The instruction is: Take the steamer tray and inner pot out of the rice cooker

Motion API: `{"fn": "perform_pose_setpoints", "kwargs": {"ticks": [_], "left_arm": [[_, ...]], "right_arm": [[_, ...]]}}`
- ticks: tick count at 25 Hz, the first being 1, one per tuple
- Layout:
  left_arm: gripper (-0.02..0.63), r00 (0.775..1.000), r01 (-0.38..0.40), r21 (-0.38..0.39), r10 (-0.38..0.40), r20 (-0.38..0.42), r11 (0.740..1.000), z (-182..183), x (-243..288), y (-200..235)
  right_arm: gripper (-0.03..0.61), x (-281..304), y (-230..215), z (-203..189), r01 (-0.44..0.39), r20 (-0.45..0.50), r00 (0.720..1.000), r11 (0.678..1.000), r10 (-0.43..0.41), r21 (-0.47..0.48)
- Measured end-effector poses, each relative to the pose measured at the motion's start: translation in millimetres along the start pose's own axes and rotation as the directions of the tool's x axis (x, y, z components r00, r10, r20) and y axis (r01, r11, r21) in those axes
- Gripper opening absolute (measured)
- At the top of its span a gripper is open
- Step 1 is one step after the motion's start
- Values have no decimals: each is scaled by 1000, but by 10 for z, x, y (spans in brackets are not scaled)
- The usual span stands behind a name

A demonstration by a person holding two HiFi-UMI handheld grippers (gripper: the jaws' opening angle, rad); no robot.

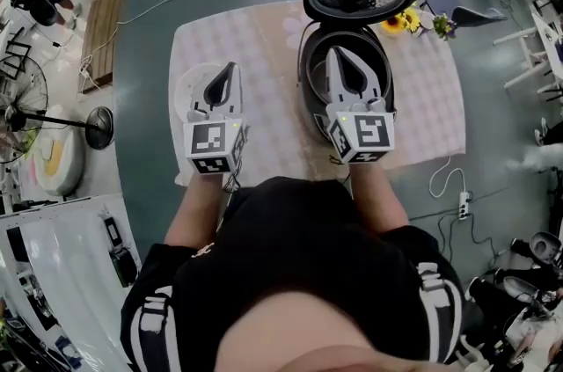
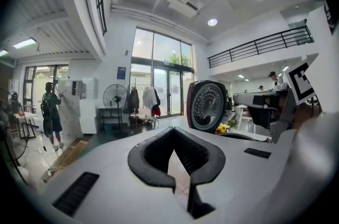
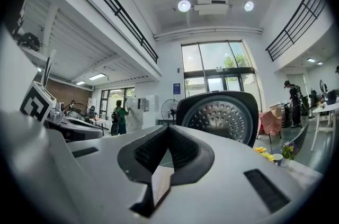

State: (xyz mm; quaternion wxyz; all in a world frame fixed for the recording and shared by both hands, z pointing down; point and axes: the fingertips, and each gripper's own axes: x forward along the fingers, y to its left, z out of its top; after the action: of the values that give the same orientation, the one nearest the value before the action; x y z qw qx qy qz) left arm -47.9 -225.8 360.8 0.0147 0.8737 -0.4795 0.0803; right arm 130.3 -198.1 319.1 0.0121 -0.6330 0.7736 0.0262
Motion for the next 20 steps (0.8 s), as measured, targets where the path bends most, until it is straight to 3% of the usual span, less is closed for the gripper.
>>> {"fn": "perform_pose_setpoints", "kwargs": {"ticks": [11,20], "left_arm": [[5,1000,27,11,-27,-13,1000,64,300,-742],[5,999,36,24,-36,-16,999,131,470,-1055]], "right_arm": [[-2,-371,-815,-31,51,-4,999,999,-51,17],[-2,-497,-1244,-34,77,-4,997,997,-77,21]]}}
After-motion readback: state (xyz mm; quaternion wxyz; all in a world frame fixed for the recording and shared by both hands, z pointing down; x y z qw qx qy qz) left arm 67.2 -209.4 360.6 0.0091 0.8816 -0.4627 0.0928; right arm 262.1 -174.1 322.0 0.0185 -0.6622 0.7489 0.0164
